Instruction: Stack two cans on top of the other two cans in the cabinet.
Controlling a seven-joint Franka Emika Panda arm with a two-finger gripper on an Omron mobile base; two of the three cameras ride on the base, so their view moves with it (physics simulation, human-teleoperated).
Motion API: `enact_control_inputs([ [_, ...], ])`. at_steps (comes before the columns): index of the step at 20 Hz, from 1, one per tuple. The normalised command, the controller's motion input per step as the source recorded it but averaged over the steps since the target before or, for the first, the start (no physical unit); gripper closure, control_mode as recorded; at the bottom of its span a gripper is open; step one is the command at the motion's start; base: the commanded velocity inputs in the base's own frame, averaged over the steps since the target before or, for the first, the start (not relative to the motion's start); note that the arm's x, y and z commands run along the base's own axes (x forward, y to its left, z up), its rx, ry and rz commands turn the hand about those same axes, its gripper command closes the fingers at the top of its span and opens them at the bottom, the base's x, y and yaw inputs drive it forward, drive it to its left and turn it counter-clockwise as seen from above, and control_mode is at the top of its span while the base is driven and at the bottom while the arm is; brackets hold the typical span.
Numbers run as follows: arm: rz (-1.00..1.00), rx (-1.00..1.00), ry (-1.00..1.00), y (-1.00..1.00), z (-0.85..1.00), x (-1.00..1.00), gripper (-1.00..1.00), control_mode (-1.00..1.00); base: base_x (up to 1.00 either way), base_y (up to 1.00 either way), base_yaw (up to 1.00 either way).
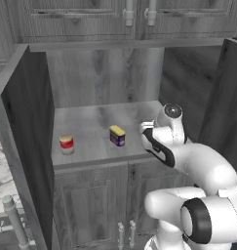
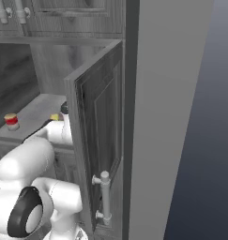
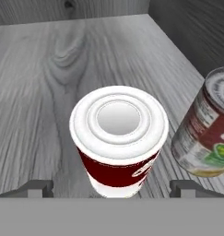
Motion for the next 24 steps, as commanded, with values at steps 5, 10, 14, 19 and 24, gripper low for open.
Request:
enact_control_inputs([
  [5, 0.0, 0.0, 0.0, -0.02, -0.13, 0.13, -1.0, -1.0, 0.0, 0.0, 0.0],
  [10, 0.0, 0.0, 0.0, -0.04, -0.1, 0.14, -1.0, -1.0, 0.0, 0.0, 0.0],
  [14, 0.0, 0.0, 0.0, -0.03, -0.07, 0.12, -1.0, -1.0, 0.0, 0.0, 0.0],
  [19, 0.0, 0.0, 0.0, -0.01, -0.04, 0.08, -1.0, -1.0, 0.0, 0.0, 0.0],
  [24, 0.0, 0.0, 0.0, -0.02, -0.02, 0.02, 1.0, -1.0, 0.0, 0.0, 0.0],
])
